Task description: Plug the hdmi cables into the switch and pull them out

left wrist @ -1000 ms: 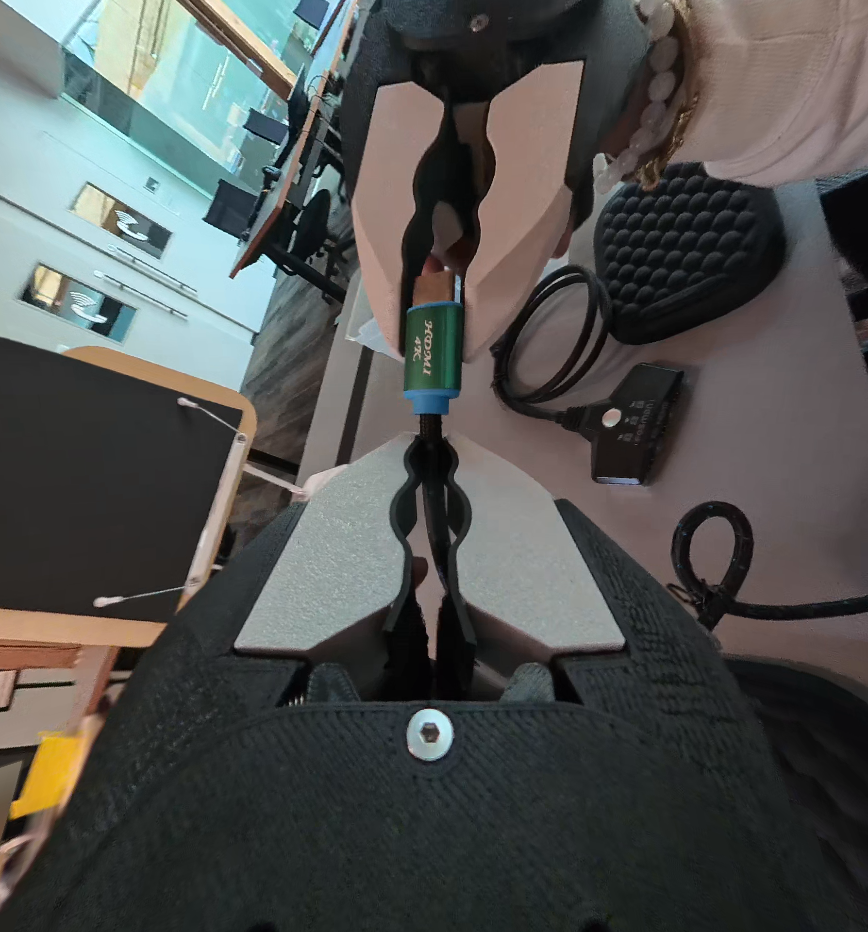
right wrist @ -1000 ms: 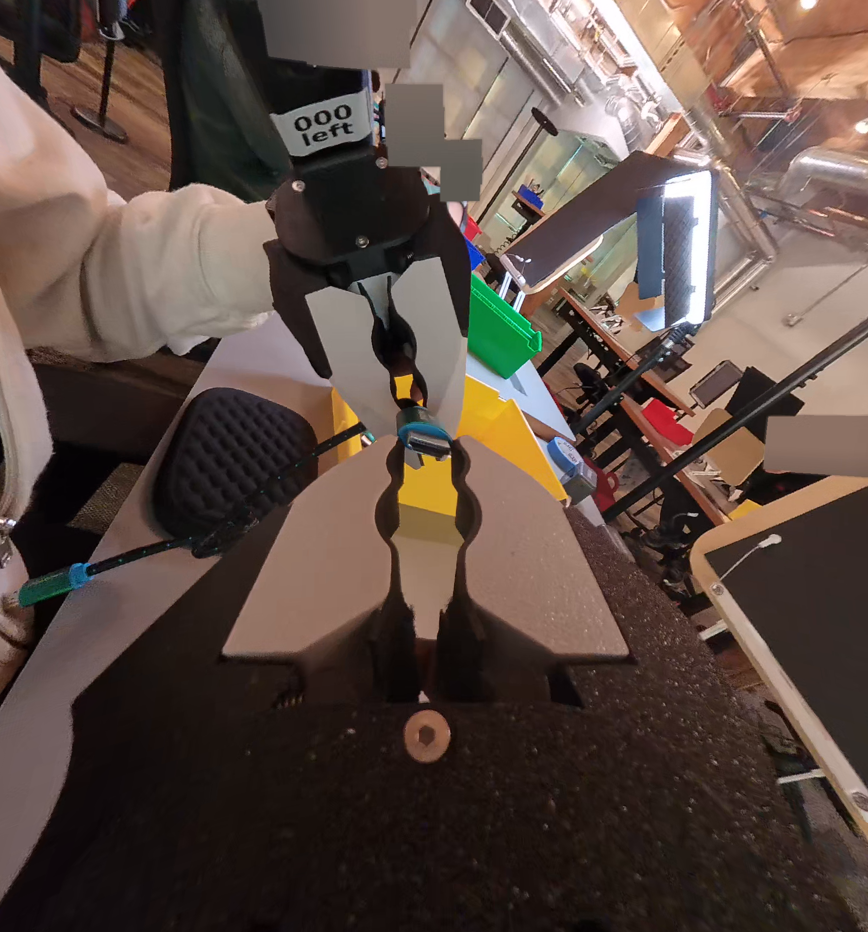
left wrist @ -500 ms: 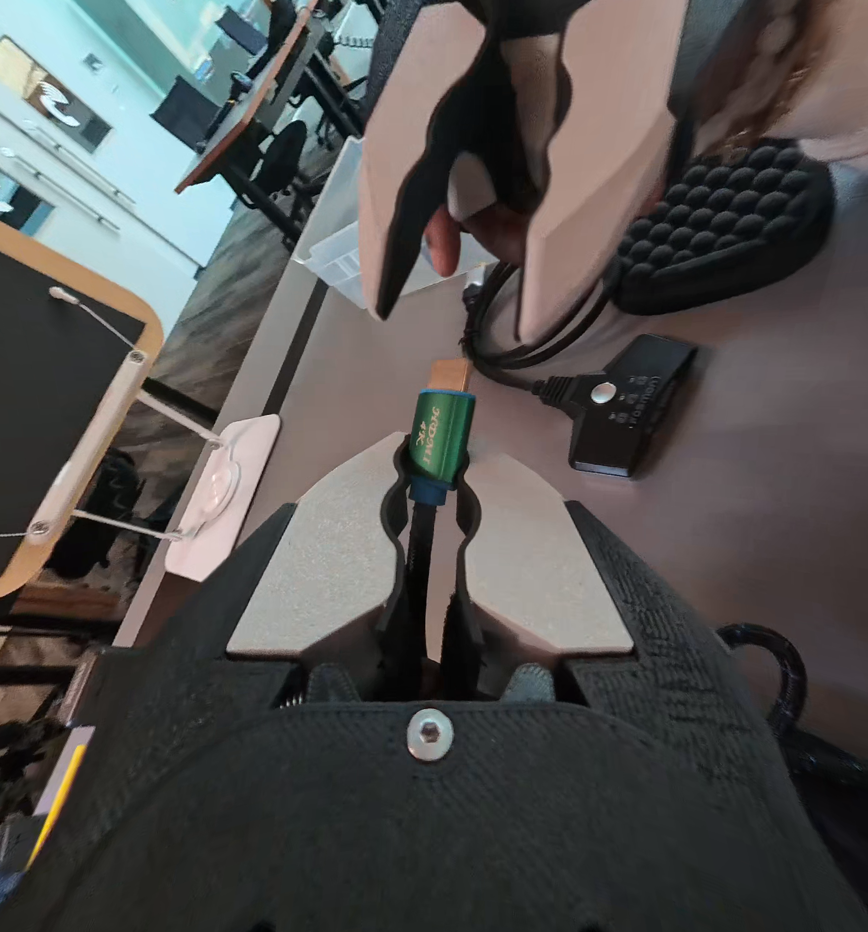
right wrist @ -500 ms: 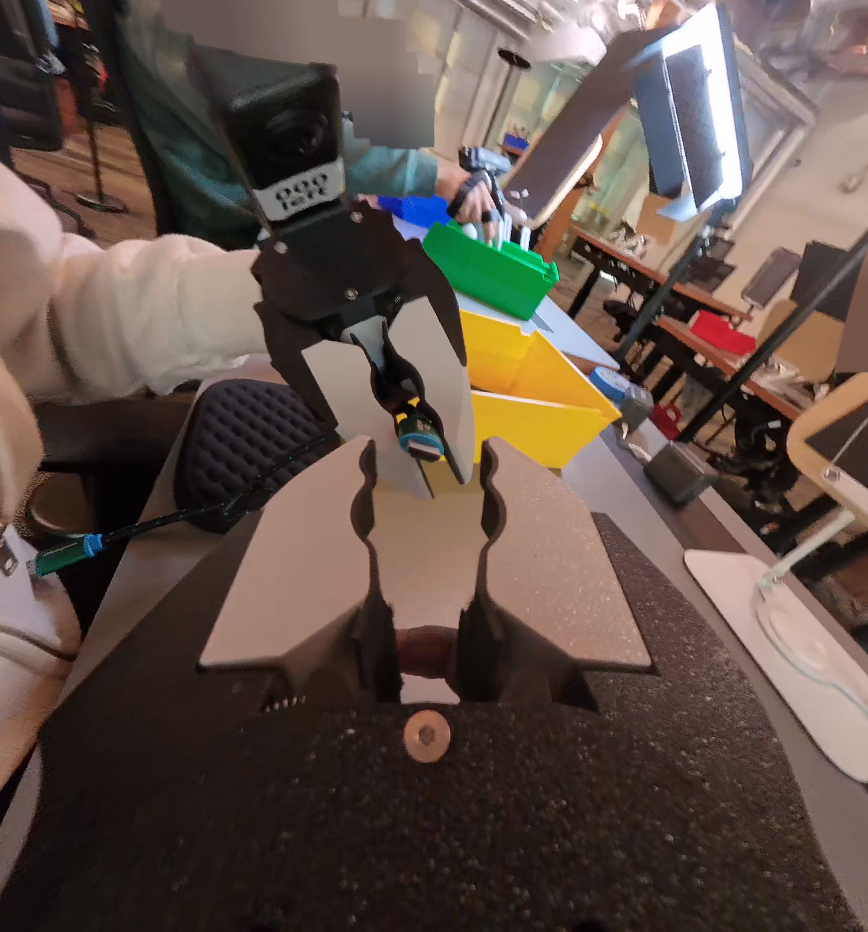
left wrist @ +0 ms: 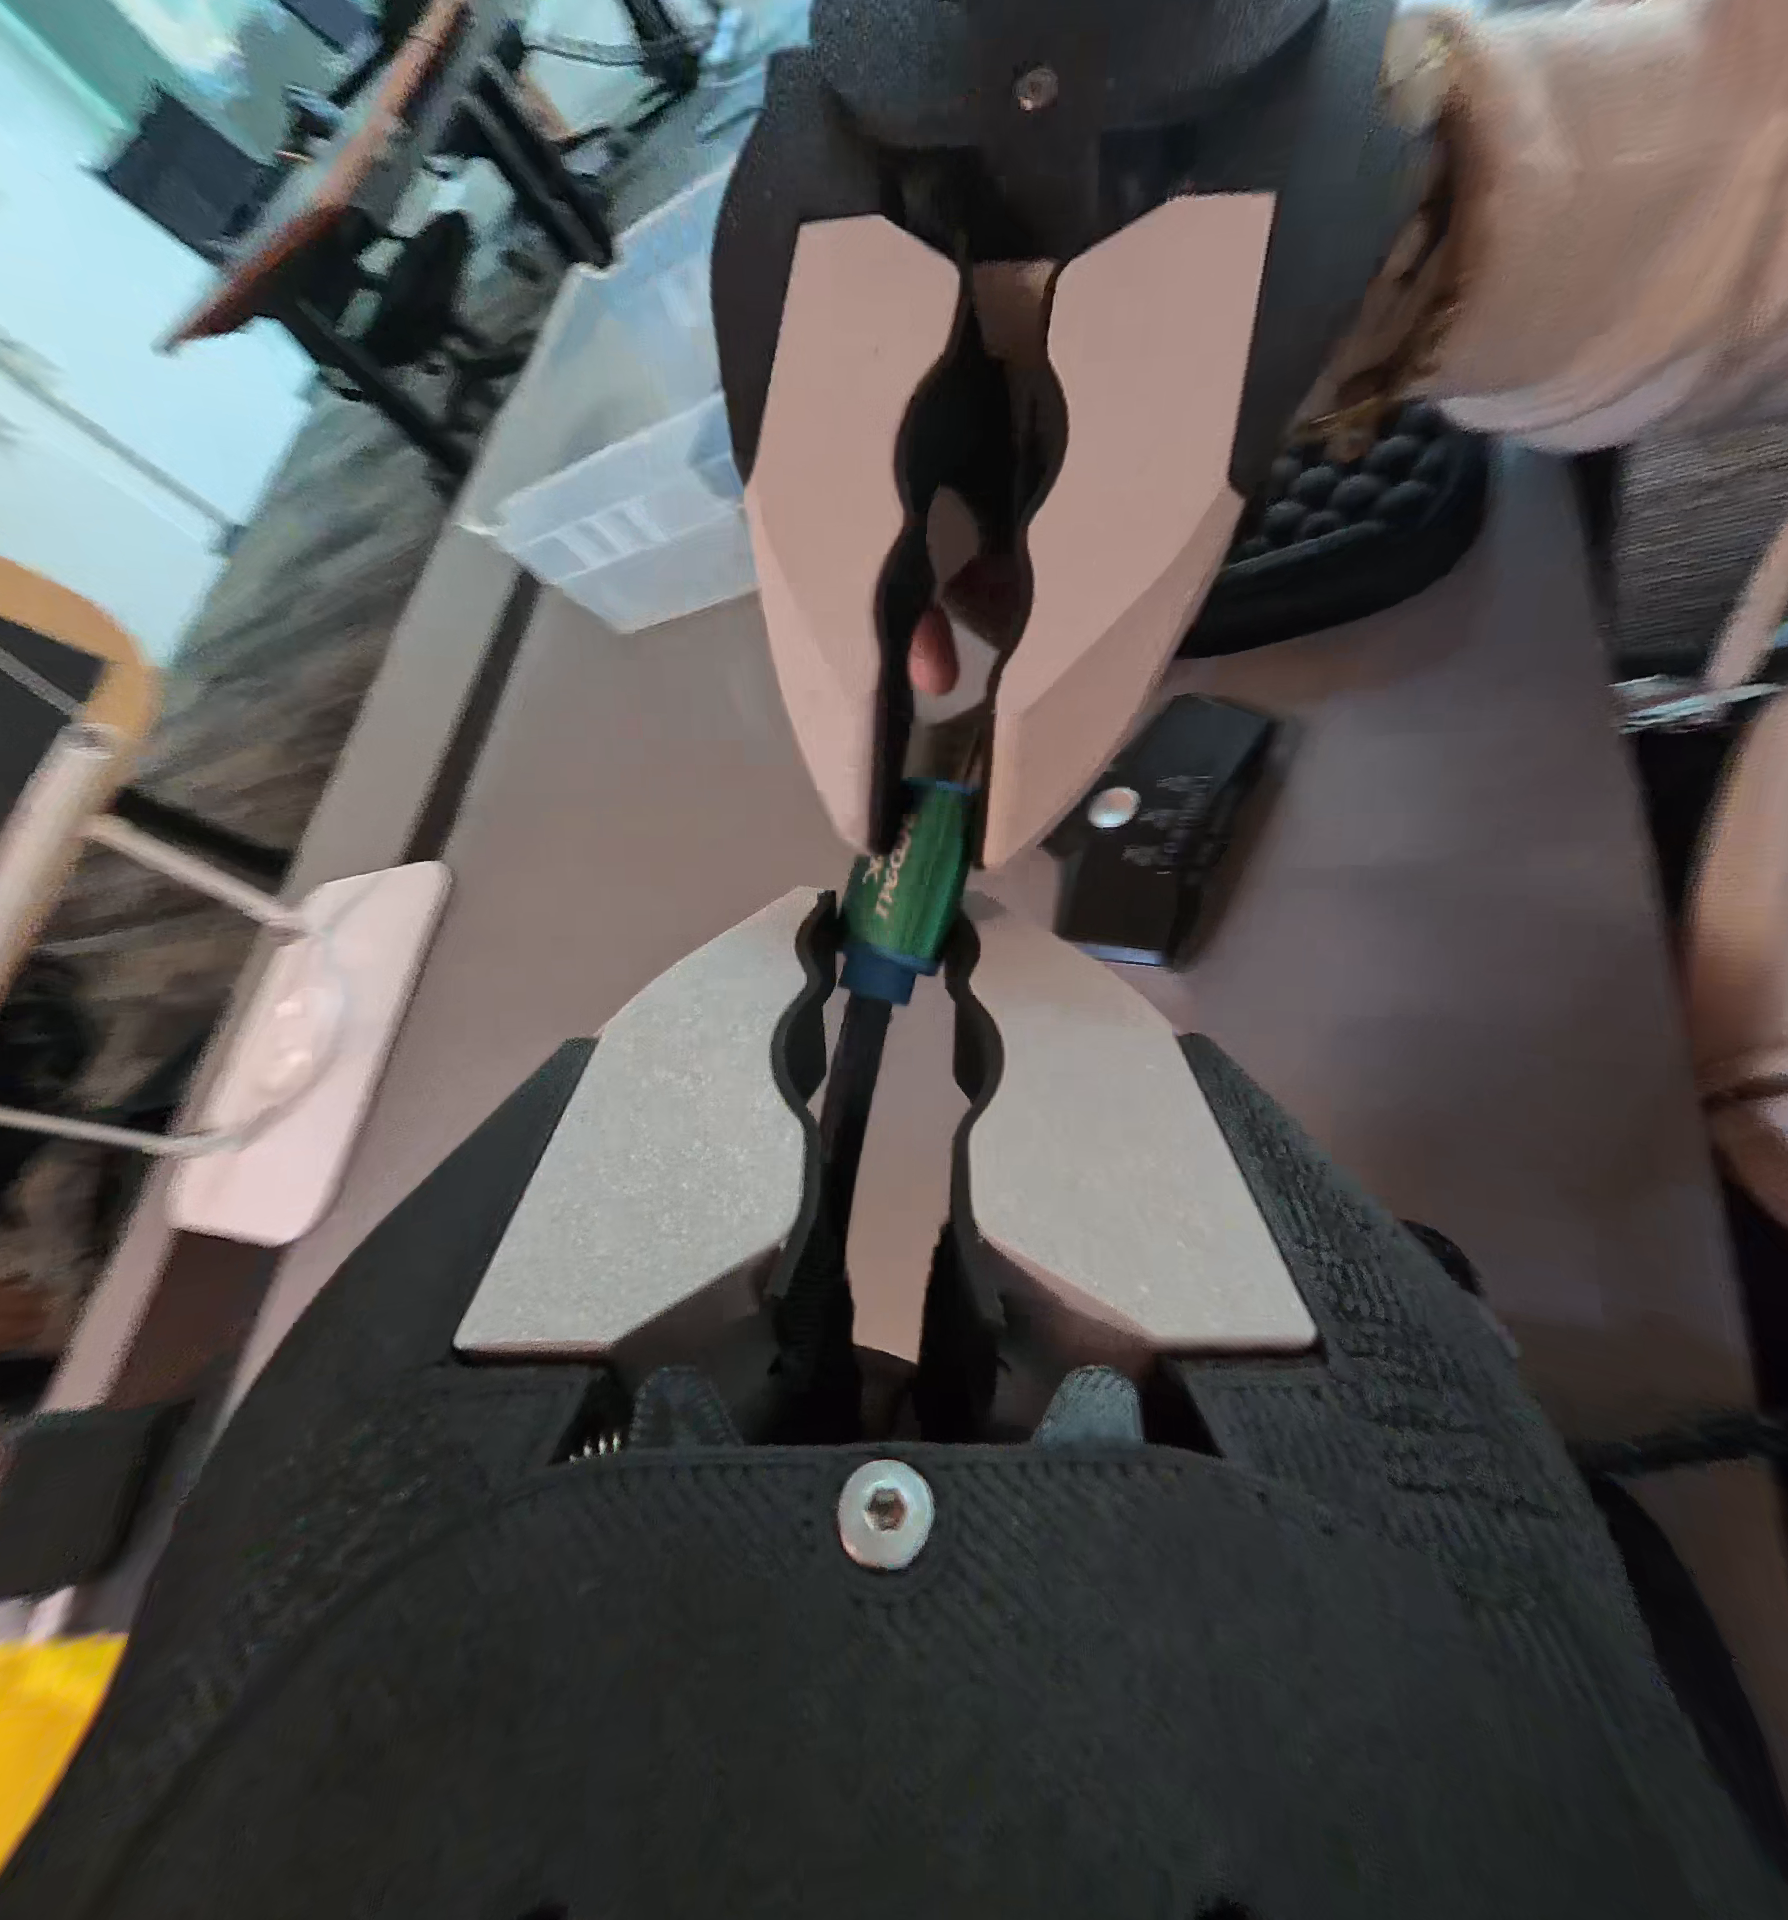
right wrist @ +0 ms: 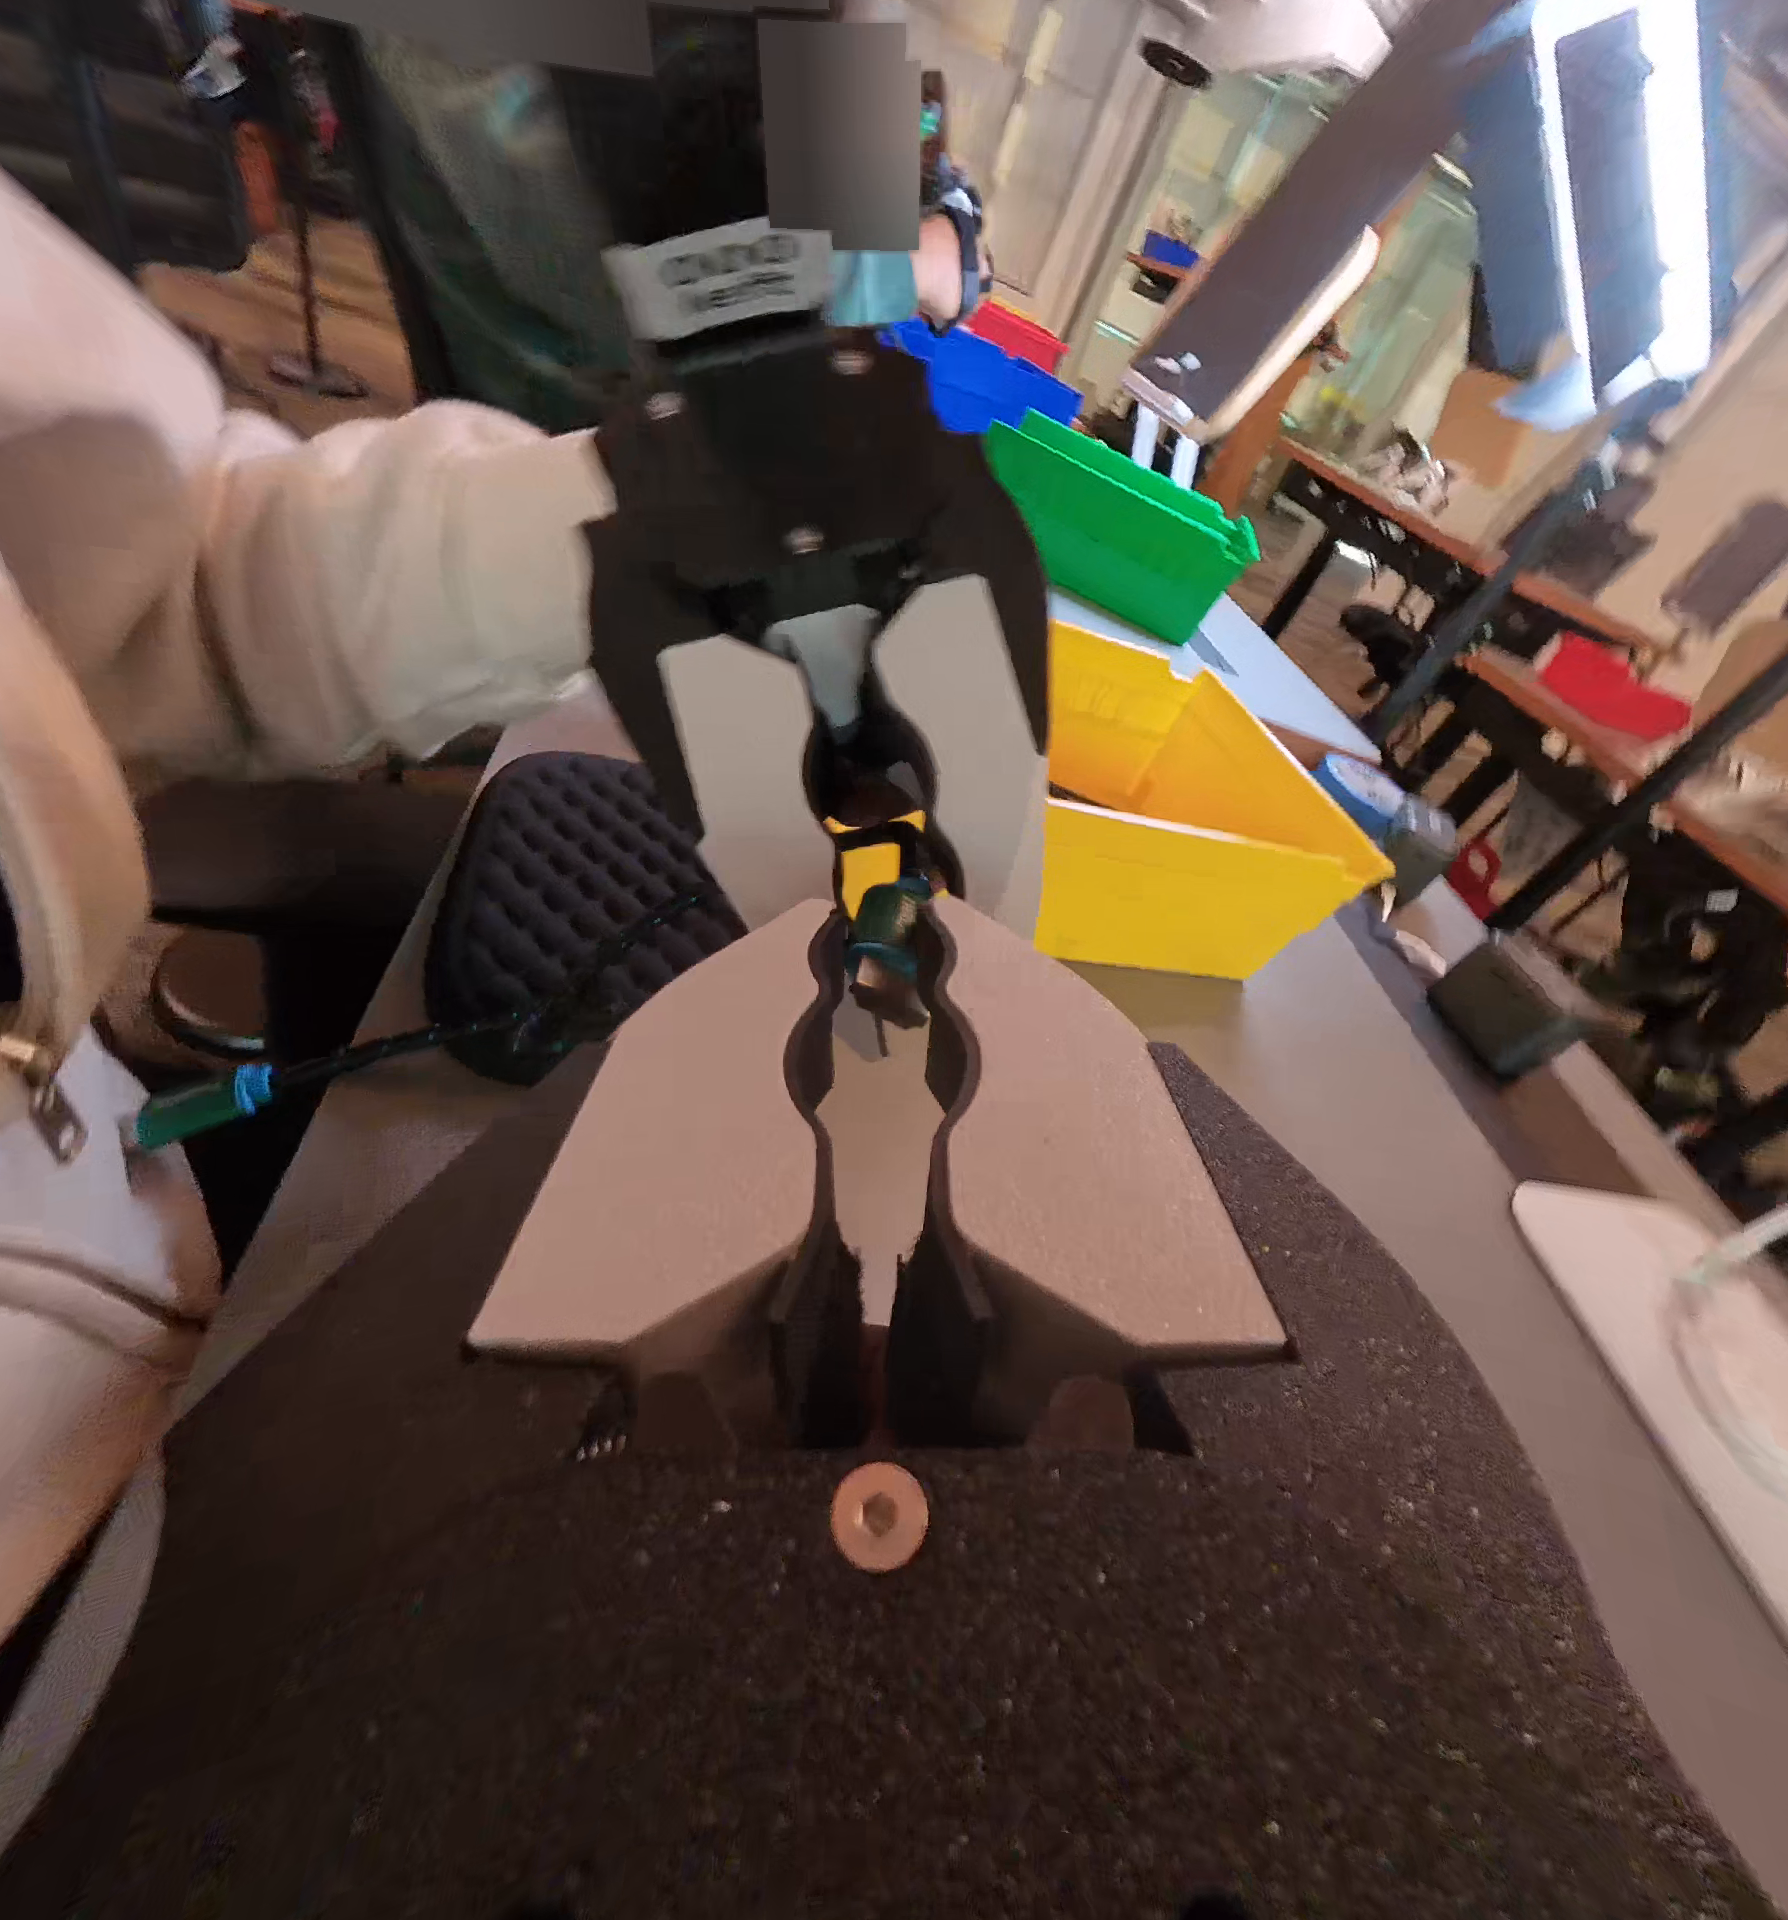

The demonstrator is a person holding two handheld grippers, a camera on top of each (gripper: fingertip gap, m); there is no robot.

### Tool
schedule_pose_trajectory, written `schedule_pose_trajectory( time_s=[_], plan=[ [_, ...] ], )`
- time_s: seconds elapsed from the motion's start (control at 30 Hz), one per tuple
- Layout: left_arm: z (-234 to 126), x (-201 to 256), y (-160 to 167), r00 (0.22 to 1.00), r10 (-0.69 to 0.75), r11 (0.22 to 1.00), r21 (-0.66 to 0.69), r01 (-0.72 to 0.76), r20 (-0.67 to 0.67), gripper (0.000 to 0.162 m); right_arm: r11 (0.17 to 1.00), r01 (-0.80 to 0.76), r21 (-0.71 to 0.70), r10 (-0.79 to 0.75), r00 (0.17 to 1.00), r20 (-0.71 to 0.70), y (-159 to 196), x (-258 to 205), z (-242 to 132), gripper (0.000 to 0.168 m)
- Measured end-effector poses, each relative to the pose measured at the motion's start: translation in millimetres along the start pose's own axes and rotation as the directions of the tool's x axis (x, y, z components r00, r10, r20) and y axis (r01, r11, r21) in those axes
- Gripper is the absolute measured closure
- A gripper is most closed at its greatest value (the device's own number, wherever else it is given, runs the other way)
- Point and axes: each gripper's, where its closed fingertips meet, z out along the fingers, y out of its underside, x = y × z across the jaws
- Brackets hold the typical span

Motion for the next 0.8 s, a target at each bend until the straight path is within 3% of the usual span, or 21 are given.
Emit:
schedule_pose_trajectory(
  time_s=[0.03,0.13,0.23,0.33,0.43,0.5,0.8],
  plan=[
    [-3,4,-1,0.998,-0.030,0.999,0.014,0.030,-0.058,0.140,0.998,0.055,0.016,-0.056,0.998,0.023,-2,-5,-1,0.165],
    [-11,7,-1,0.983,-0.077,0.997,0.012,0.080,-0.164,0.141,0.996,0.079,0.048,-0.082,0.995,0.063,-7,-10,-2,0.168],
    [-12,0,5,0.989,-0.078,0.996,-0.039,0.074,-0.127,0.142,0.999,0.011,0.049,-0.011,1.000,-0.007,-7,4,-3,0.157],
    [-9,-2,10,0.996,-0.055,0.995,-0.082,0.050,-0.063,0.142,0.984,-0.180,0.021,0.180,0.983,-0.031,-3,11,0,0.137],
    [-9,-1,7,0.999,-0.037,0.996,-0.087,0.034,-0.028,0.142,0.967,-0.238,-0.095,0.234,0.971,-0.046,11,8,7,0.134],
    [-10,0,10,0.999,-0.024,0.993,-0.119,0.021,-0.025,0.142,0.961,-0.239,-0.143,0.237,0.971,-0.032,15,5,10,0.147],
    [-24,19,11,0.967,-0.127,0.975,-0.207,0.081,-0.221,0.140,0.971,0.123,-0.204,-0.109,0.991,0.081,12,-11,14,0.148]
  ],
)
